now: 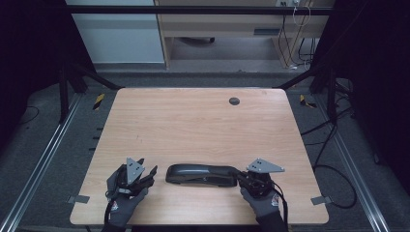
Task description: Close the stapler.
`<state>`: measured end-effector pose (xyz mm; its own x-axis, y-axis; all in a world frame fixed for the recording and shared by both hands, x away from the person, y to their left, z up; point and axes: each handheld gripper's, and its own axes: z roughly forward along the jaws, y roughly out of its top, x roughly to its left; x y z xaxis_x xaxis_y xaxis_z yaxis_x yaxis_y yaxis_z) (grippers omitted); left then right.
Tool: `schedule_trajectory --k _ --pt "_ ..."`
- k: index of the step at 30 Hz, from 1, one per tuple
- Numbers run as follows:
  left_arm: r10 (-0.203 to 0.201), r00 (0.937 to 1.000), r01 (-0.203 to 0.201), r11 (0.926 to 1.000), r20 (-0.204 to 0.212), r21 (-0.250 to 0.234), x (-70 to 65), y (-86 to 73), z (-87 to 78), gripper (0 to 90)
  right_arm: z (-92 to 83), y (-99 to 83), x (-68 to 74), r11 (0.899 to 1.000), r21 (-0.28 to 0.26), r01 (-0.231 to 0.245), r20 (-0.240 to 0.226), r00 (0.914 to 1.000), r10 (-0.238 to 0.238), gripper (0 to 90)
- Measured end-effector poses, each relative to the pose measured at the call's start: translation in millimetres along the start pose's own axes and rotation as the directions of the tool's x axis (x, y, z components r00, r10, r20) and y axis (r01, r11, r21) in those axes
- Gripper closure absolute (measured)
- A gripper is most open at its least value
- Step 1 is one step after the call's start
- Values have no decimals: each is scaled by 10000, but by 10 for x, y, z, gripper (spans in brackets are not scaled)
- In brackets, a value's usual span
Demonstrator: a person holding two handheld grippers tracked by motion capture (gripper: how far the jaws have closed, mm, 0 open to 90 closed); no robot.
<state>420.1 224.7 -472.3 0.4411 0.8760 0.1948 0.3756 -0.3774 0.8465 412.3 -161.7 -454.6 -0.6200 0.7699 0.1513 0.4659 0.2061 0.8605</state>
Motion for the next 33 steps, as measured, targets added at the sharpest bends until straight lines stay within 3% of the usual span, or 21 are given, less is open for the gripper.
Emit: schedule_trajectory --k 1,4,8,13,18,26,33 --pt "-11 10000 11 10000 -4 4 0 -3 0 444 15 -1 4 9995 329 37 102 9999 -40 900" --pt "-28 10000 28 10000 -28 -1 4 -7 1 446 8 -23 10 10000 38 91 119 9999 -91 900" --pt "-71 10000 71 10000 -6 24 16 -14 2 445 11 10 36 9989 231 396 281 9988 -403 900" --pt "-158 9999 158 9999 4 47 26 -25 8 442 -65 72 34 9972 -662 347 -65 9994 -352 900" --pt "-172 9998 172 9998 33 54 28 -29 10 438 -73 94 24 9960 -816 373 311 9989 -349 843" --pt "-203 9998 202 9996 77 196 35 -64 42 424 -184 55 -196 9932 -1166 3 1065 9942 122 658" --pt "-384 9992 380 9980 60 511 102 -126 88 398 -268 -67 -514 9941 -1023 -370 2162 9746 585 486"
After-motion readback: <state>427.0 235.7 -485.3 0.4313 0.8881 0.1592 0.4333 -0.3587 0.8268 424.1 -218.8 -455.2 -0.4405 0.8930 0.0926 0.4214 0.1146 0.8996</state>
